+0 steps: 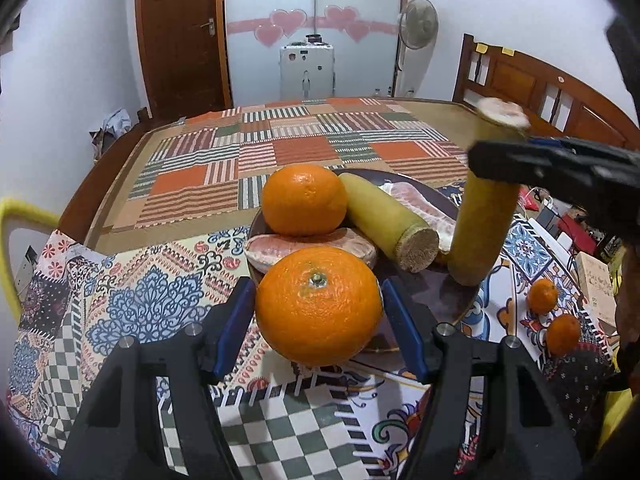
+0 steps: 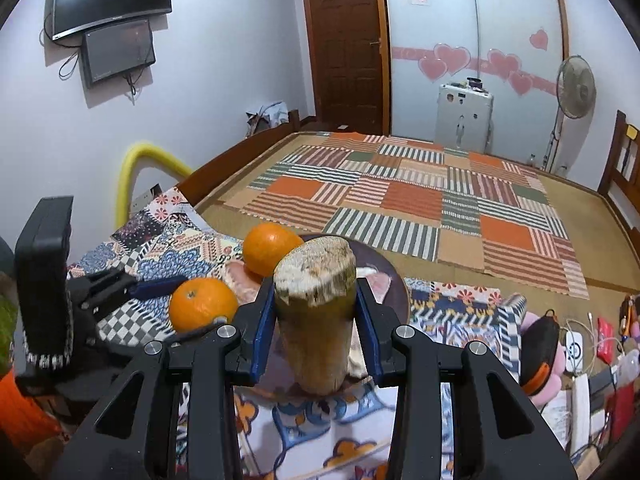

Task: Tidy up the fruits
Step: 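Carry the orange toward the plate with the left tool while the right tool carries the gourd, then lower the orange onto the plate with the left tool while the right tool sets the gourd down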

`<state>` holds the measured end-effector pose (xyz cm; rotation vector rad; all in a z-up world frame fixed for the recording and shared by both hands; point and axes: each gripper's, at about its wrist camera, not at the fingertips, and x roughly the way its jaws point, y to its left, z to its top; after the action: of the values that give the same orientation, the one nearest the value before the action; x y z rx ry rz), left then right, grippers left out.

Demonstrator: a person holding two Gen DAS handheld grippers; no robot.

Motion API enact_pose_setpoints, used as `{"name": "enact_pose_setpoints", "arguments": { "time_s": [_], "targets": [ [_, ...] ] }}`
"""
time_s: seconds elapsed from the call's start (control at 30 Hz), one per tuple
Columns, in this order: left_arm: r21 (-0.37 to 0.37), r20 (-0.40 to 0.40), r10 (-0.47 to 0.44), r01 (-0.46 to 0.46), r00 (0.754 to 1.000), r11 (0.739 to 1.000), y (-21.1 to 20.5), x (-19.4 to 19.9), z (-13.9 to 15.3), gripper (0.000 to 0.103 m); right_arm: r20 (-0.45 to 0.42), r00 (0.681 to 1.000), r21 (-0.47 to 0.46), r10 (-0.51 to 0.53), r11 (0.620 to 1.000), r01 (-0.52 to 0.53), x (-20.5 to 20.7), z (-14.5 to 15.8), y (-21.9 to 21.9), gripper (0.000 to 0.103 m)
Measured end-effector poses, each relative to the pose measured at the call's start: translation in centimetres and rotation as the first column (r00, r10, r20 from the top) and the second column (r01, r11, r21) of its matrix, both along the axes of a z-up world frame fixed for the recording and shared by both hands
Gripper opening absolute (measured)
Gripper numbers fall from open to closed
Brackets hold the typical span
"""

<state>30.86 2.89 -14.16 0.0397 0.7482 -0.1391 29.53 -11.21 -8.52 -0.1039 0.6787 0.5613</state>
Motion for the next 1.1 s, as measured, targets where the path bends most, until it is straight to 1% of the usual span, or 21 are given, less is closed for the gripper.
{"name": "enact_pose_setpoints", "arguments": {
  "time_s": [0.1,0.23,0.4,0.5,0.63,0.73,0.83,0.93,1.1],
  "targets": [
    [0.002,0.003,0.0,0.0,1.0,1.0,-0.1,0.3,-0.1,0.065,-0.017,1.0,-0.009,0.009,1.0,-0.009,1.1,-0.1,0.6,0.035],
    [0.009,0.014,-0.004,0.004,1.0,1.0,-0.2,0.3,0.0,0.065,-0.064,0.998,0.0,0.003,1.0,-0.003,3.0,-0.5,1.0,0.034],
    [0.024,0.017,-0.015,0.014,1.0,1.0,-0.3,0.2,-0.2,0.066,-0.151,0.988,0.022,-0.023,0.999,0.026,5.3,-1.9,1.3,0.035],
    [0.03,0.022,-0.017,0.016,1.0,0.999,-0.4,0.2,-0.3,0.066,-0.178,0.983,-0.008,-0.043,0.999,0.042,6.3,-2.9,1.9,0.035],
    [0.027,0.026,-0.019,0.018,0.999,0.999,-0.3,0.1,-0.3,0.066,-0.196,0.979,-0.062,-0.062,0.997,0.05,7.0,-3.9,2.6,0.036],
    [0.023,0.028,-0.019,0.018,0.999,1.0,-0.2,0.2,-0.4,0.066,-0.187,0.98,-0.102,-0.075,0.993,0.057,7.1,-4.1,2.6,0.038],
    [0.025,0.017,-0.023,0.022,1.0,0.999,-0.2,0.2,-0.5,0.067,-0.178,0.981,-0.118,-0.074,0.992,0.053,6.8,-3.8,2.3,0.039],
    [0.023,0.008,-0.025,0.025,1.0,0.999,-0.4,0.2,-0.6,0.068,-0.173,0.983,-0.131,-0.068,0.99,0.045,6.4,-3.5,2.0,0.042],
    [0.016,0.006,-0.016,0.015,1.0,1.0,-0.3,0.0,-0.4,0.074,-0.15,0.987,-0.143,-0.058,0.989,0.037,5.1,-3.2,1.2,0.042]
  ]
}}
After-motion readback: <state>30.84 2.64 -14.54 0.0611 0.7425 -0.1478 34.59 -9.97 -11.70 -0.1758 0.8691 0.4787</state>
